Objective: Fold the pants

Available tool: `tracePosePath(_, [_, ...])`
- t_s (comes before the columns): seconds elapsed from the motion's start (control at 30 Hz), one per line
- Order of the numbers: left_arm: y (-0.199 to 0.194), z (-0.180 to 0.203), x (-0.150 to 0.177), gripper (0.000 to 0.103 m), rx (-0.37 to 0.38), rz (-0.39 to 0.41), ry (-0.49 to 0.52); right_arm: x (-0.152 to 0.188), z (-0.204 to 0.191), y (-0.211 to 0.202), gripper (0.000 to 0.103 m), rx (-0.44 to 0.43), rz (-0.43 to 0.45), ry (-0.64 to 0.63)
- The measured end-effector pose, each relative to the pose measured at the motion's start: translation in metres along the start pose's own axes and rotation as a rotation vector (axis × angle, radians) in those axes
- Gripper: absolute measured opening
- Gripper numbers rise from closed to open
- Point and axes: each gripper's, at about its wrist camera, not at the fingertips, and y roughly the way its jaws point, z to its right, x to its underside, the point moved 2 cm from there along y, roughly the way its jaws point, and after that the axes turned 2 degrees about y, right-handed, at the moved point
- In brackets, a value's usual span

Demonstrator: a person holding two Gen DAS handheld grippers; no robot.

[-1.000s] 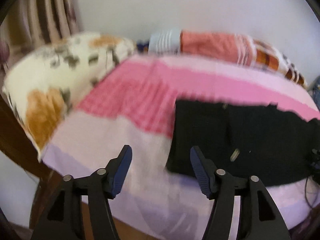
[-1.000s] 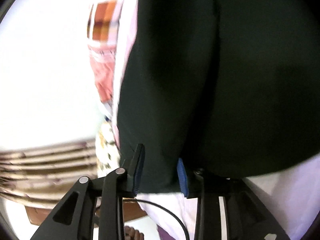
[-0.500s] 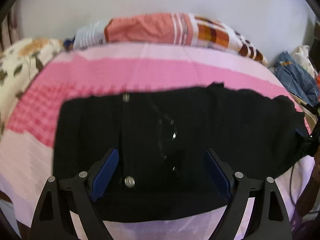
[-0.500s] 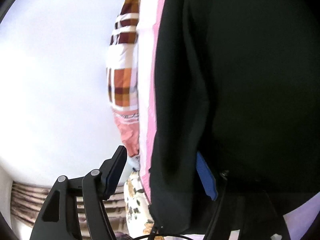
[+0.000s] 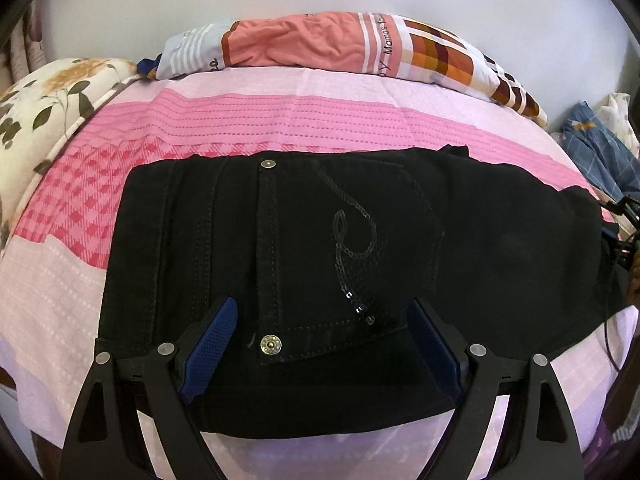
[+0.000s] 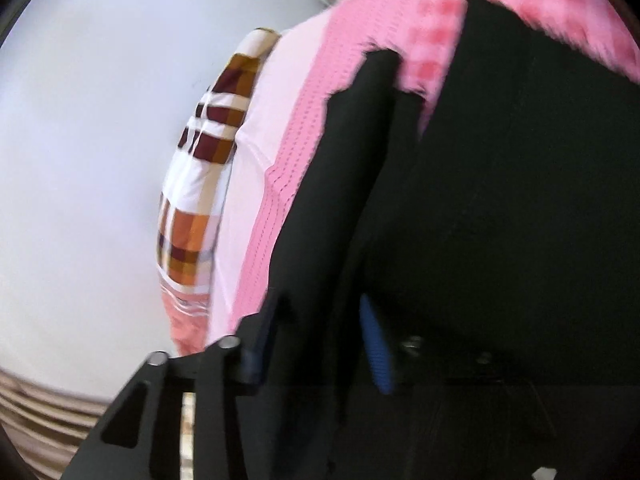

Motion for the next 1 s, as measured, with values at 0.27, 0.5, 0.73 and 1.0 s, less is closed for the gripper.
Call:
tracePosePath(0.27, [0.004,0.004,0.003,0.094,-0.001,0.002,0.054,-0.007,0.036,-0.013,0.016,-0.125,0.040,0.220])
tracePosePath(0.5, [0.007,0.008,0.006,0.097,-0.011,0.015,0.076,-0.007,0.008,0.003,0.017,0.023,-0.011,0.057])
tracePosePath(0.73, [0.010,0.011,0.007,0.100,-0.025,0.007,0.098,-0.004,-0.003,0.018,0.018,0.103,-0.061,0.012])
tracePosePath(1.0, [0.012,0.013,0.008,0.102,-0.027,0.005,0.106,0.001,0.001,-0.008,0.006,0.100,-0.025,-0.003])
